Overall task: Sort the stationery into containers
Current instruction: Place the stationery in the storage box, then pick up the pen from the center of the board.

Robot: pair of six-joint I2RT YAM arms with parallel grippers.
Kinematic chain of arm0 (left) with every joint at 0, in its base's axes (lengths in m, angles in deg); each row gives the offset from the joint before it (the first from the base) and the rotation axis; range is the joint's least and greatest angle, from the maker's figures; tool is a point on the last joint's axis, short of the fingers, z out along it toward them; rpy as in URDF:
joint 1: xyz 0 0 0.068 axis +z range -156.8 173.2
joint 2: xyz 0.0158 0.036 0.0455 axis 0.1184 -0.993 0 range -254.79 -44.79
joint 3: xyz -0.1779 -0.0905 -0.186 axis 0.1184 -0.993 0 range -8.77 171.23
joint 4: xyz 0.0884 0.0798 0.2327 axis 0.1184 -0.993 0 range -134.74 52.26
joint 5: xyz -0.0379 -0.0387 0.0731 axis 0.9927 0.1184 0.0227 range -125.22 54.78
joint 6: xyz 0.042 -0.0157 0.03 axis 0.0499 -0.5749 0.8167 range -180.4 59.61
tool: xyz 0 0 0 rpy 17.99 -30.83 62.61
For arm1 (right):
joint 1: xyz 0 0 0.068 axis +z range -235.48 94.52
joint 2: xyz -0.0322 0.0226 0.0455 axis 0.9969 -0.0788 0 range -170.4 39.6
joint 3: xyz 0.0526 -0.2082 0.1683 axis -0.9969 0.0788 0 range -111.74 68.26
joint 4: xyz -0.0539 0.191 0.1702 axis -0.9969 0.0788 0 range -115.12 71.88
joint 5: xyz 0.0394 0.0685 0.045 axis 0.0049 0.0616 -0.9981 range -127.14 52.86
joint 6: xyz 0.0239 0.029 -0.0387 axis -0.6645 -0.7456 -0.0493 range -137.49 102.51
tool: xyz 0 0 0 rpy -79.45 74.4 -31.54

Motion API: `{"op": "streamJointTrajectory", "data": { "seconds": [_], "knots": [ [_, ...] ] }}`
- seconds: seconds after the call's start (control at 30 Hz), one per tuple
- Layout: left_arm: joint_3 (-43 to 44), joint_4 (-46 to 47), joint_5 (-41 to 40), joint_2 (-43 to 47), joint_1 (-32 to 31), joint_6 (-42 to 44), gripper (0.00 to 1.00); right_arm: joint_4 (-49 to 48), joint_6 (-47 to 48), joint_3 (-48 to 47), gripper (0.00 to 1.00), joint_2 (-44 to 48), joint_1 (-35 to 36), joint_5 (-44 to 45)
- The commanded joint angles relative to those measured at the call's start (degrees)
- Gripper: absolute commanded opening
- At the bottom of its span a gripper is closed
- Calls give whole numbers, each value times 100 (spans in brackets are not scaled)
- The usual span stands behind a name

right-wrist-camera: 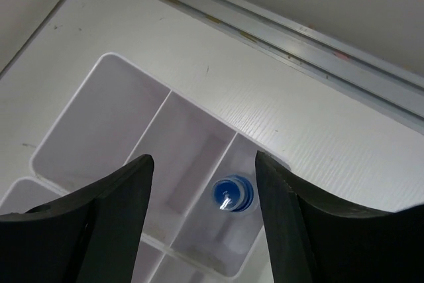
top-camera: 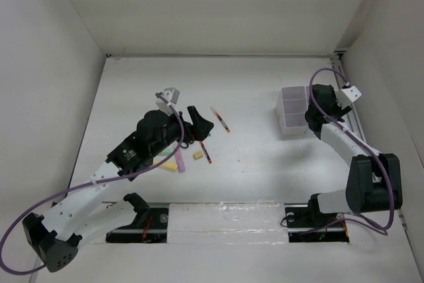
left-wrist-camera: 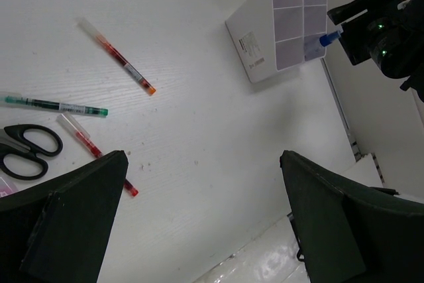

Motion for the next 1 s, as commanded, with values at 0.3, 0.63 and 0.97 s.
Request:
{"op": "streamJointTrajectory", "data": {
  "seconds": [0.3,0.63,0.97],
  "knots": [
    [114,-165,-777,-84,-17,-161,100,583,-215,-209,94,1293,646,610],
    [562,-982,-1667,-742,256,-811,100,1218,689,-1106,100,1716,2052,-443],
    [1010,-1386,-2423,-1322,256,-1699,100,1340,1631,-1255,98,1279,3010,-2361]
  ]
}}
